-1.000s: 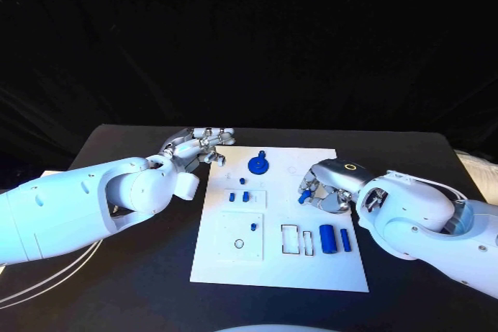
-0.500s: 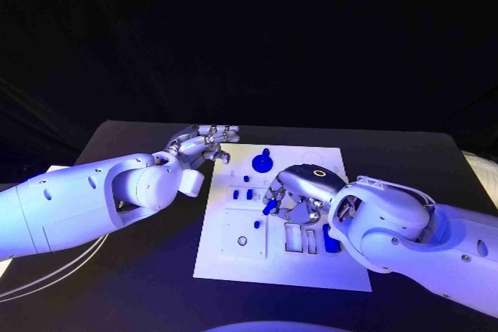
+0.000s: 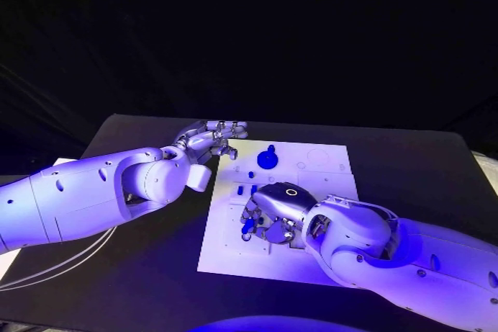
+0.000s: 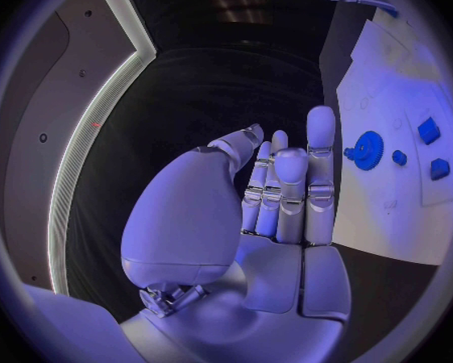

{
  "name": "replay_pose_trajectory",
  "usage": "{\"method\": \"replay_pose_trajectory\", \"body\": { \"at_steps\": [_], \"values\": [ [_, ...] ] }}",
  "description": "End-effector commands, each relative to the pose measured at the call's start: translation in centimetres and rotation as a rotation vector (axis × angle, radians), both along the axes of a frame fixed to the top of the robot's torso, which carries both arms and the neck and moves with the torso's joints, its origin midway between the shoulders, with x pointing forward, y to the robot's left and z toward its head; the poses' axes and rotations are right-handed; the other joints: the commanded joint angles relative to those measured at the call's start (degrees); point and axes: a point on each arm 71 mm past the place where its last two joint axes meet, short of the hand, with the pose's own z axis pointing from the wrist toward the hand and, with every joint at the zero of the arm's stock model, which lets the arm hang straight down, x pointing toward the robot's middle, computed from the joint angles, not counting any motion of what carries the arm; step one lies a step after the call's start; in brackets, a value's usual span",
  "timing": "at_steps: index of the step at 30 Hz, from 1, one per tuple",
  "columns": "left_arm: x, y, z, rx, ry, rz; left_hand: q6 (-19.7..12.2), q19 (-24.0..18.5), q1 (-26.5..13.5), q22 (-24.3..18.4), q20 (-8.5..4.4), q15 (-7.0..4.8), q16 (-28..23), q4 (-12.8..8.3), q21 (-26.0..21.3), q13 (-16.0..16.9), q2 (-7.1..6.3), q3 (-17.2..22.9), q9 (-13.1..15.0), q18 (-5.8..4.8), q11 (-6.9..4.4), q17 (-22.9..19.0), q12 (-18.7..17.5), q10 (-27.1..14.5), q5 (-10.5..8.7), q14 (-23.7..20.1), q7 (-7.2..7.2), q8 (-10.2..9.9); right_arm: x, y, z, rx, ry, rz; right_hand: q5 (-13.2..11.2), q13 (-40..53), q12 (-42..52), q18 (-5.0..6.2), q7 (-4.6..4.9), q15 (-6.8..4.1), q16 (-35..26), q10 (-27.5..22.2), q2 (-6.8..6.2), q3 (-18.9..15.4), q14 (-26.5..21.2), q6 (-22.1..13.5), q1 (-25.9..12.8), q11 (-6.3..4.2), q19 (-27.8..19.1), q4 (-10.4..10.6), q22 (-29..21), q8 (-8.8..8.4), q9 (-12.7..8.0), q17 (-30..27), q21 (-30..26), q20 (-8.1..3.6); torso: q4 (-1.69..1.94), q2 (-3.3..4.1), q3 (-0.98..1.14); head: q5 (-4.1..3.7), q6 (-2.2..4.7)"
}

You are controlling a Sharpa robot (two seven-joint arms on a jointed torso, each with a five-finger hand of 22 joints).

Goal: Assemble the parts on the task board

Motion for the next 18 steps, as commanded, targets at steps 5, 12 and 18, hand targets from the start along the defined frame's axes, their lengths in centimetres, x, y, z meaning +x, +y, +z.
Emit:
{"method": "replay_pose_trajectory", "body": {
  "at_steps": [5, 12, 18],
  "values": [
    [-0.1, -0.3, 0.1, -0.014, -0.004, -0.019, -0.4, -0.3, 0.0, -0.1, 0.25, -0.08, -0.1, 0.1, -0.3, 0.1, 0.42, -0.3, -0.1, 0.71, -0.07, -0.1, 0.3, -0.5, 0.13, -0.4, 0.12, 0.1, 0.2, 0.5, -1.3, -0.048, 0.006, 0.03, 0.2, -0.1, -0.4, -0.23, 0.21, -0.38, 0.1, -0.2, 0.15, 0.1, 1.9, 0.3, -0.3, 0.19, 0.0, 0.2, 0.6, 0.05, 1.0, -0.1, -0.2, 0.14, -0.04, 0.03, 0.09, 0.33, -0.28],
    [-0.1, -0.3, 0.1, -0.015, -0.004, -0.019, -0.4, -0.3, 0.0, -0.1, 0.25, -0.08, -0.1, 0.1, -0.3, 0.1, 0.42, -0.3, -0.1, 0.71, -0.07, -0.1, 0.3, -0.5, 0.13, -0.4, 0.12, 0.1, 0.3, 0.5, -1.8, -0.078, 0.022, 0.03, 0.3, -0.1, -0.5, -0.22, 0.24, -0.36, 0.1, -0.2, 0.14, 0.1, 1.9, 0.2, -0.4, 0.22, 0.0, 0.2, 0.5, 0.01, 1.0, -0.2, -0.2, 0.14, -0.07, 0.01, 0.13, 0.34, -0.47],
    [-0.1, -0.3, 0.1, -0.014, -0.004, -0.019, -0.4, -0.3, 0.0, -0.1, 0.25, -0.08, -0.1, 0.1, -0.3, 0.1, 0.42, -0.3, -0.1, 0.71, -0.07, -0.1, 0.3, -0.5, 0.13, -0.4, 0.12, 0.1, 0.5, 0.3, -2.0, -0.096, 0.014, 0.017, 0.3, -0.1, -0.5, -0.21, 0.26, -0.35, 0.0, -0.2, 0.14, 0.1, 1.9, 0.2, -0.4, 0.23, -0.1, 0.2, 0.5, -0.01, 1.0, -0.2, -0.2, 0.15, -0.08, 0.01, 0.14, 0.38, -0.49]
  ]
}}
